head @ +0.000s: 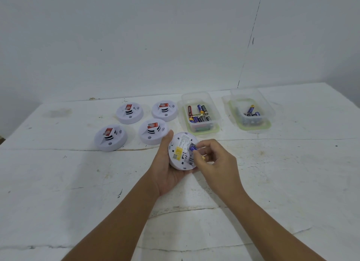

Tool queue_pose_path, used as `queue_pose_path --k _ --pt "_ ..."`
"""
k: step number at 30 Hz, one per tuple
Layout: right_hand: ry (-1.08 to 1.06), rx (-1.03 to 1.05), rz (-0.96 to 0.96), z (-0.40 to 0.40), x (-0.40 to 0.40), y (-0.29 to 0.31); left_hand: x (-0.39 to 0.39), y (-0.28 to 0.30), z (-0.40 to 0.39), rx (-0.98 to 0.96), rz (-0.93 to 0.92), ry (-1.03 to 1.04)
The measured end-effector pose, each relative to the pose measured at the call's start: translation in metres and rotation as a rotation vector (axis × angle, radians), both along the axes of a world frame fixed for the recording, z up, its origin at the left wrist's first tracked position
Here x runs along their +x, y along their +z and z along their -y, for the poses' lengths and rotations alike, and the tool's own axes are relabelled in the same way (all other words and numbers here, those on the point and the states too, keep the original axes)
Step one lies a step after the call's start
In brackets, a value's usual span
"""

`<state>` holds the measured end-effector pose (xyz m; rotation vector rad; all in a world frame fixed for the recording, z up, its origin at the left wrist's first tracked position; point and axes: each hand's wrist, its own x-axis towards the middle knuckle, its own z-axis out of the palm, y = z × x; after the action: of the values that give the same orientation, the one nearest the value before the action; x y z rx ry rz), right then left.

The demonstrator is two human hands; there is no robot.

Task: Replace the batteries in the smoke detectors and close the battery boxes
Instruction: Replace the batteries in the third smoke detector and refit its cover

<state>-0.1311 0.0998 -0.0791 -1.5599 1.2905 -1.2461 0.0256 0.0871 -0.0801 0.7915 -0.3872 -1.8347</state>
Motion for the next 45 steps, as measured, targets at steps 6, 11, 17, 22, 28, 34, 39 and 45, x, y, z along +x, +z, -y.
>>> queue_pose_path --k 6,11,17,22,28,34,39,45 --pt "-0.076 -0.184 -0.158 0.001 0.008 -0.009 0.001 -0.001 0.002 0.038 0.006 0.005" --pt "-0.055 -0.261 -0.134 -0.003 0.012 -0.016 0.0 0.006 -0.001 0.082 -0.011 0.025" --pt "0.072 -0.269 -0.167 -0.001 0.0 -0.019 -0.001 0.007 -0.001 0.078 0.027 0.032" --pt "0.042 -0.051 -0.078 0.01 -0.003 -0.011 -0.001 0.008 -0.001 0.048 0.027 0.021" --pt "0.107 0.323 0.21 0.023 -0.004 0.001 -0.002 0.011 0.0 0.056 0.042 0.006" --pt "0.217 0.493 0.23 0.032 -0.008 0.017 -0.002 0.01 0.003 0.105 0.075 0.027" --pt "0.254 0.508 0.281 0.033 -0.011 0.016 -0.003 0.009 0.003 0.09 0.06 0.032" --pt "0.137 0.243 0.086 0.027 -0.011 0.014 -0.004 0.017 0.004 0.131 0.12 0.046"
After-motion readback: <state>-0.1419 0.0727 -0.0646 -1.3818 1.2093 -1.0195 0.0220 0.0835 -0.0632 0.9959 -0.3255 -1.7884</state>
